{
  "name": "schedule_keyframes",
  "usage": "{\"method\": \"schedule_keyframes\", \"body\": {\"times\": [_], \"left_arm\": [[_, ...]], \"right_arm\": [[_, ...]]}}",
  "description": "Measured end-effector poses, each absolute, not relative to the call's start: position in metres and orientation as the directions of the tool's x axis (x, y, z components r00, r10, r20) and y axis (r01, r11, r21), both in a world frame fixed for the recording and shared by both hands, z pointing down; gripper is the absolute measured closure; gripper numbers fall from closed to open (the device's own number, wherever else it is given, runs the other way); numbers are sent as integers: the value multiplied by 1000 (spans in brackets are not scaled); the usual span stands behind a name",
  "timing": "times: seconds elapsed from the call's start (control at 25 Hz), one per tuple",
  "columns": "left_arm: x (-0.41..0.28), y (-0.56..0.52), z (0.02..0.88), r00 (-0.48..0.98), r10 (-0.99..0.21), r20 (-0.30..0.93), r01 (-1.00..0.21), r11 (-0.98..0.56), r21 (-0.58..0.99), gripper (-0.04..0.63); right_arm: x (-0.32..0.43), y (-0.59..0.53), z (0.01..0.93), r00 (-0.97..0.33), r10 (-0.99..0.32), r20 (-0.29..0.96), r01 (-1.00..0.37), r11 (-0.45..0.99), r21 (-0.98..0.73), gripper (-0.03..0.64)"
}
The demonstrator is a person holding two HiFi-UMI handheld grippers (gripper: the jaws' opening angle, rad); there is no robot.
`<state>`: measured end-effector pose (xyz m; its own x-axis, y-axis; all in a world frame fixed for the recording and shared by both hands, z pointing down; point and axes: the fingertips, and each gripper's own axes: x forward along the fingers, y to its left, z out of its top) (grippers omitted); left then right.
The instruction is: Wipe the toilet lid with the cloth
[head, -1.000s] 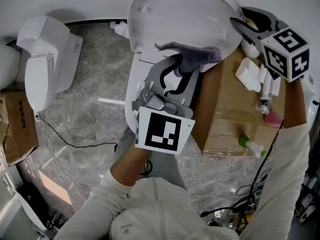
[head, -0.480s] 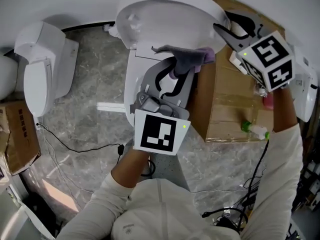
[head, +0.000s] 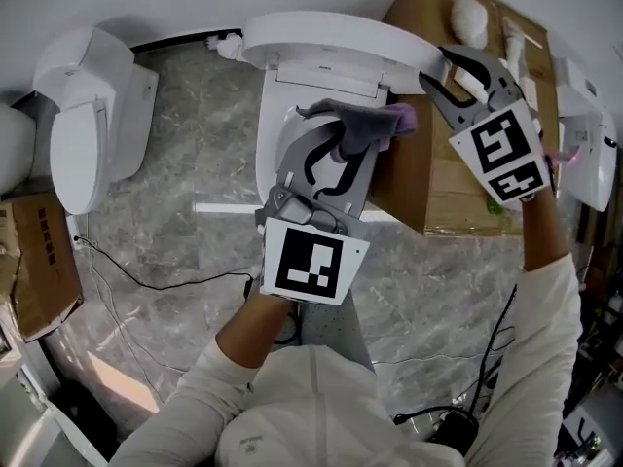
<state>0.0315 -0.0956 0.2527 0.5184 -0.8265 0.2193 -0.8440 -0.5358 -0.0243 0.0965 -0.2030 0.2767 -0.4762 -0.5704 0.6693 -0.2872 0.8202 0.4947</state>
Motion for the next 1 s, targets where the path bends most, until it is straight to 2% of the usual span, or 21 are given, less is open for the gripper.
{"method": "schedule_keyframes", "body": {"times": [0.48, 1.0], "left_arm": [[7, -21, 272, 537, -806, 249, -829, -559, -17, 529], [-1, 12, 283, 530, -803, 272, -832, -555, -16, 529]], "right_arm": [[94, -107, 319, -414, -626, 661, -248, 776, 580, 431], [95, -25, 378, -382, -590, 711, -138, 797, 588, 423]]}}
